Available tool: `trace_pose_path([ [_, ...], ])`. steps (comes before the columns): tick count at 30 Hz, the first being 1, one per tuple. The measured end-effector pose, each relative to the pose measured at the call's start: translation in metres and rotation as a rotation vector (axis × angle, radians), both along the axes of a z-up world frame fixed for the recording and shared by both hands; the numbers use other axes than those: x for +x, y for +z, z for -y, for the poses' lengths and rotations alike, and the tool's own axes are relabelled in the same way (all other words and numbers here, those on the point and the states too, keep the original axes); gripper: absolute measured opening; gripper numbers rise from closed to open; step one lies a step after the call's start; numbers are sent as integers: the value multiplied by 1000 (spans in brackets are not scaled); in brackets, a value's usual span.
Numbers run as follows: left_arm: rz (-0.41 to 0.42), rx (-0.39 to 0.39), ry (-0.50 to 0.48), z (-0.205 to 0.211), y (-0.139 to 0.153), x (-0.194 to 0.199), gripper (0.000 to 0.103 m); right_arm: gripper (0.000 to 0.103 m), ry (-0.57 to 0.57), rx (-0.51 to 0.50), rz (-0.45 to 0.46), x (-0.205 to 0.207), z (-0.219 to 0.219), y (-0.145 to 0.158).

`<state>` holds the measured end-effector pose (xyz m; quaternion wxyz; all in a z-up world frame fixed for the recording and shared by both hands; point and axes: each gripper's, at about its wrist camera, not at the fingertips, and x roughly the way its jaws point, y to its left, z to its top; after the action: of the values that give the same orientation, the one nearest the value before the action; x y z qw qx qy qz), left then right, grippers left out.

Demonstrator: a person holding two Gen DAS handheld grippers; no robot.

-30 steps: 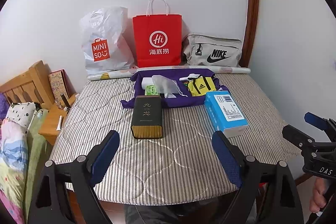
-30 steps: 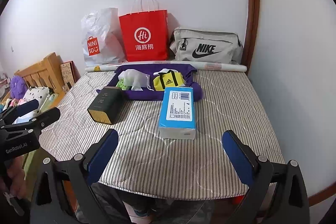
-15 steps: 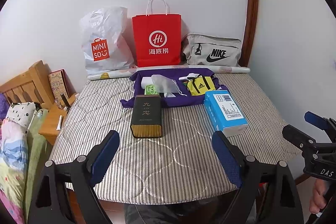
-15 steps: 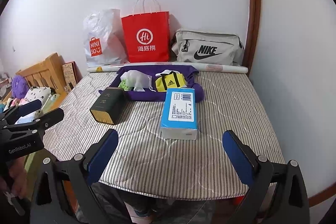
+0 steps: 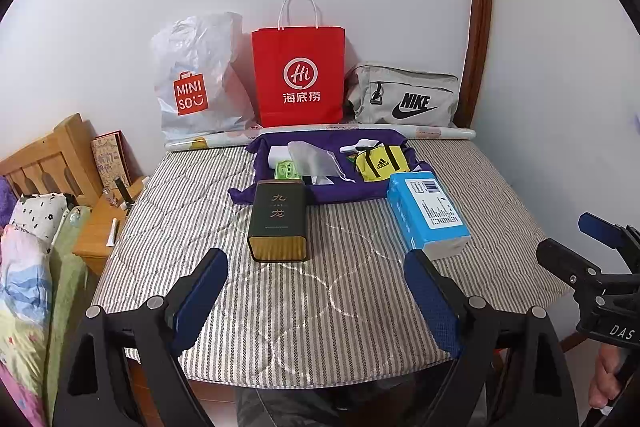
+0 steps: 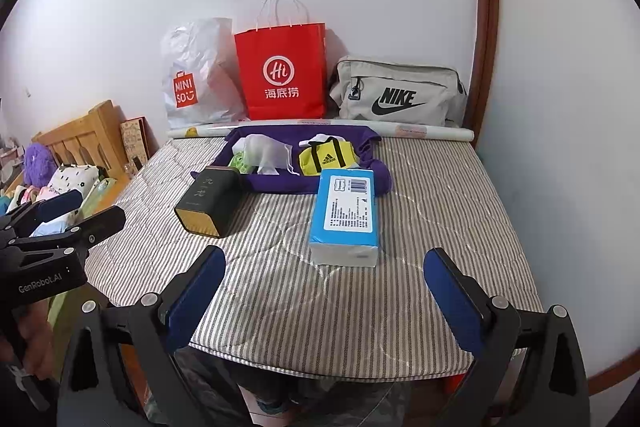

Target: Organize soft objects

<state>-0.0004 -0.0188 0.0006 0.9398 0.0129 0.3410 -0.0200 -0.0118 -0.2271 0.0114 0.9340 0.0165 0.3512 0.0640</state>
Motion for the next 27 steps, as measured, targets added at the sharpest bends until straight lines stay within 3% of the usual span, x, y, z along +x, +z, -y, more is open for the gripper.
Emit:
trace_pose_path([
  [27,1,-8,4,-2,-3,-1,89,98,12,3,-5,-1,-7,-1],
])
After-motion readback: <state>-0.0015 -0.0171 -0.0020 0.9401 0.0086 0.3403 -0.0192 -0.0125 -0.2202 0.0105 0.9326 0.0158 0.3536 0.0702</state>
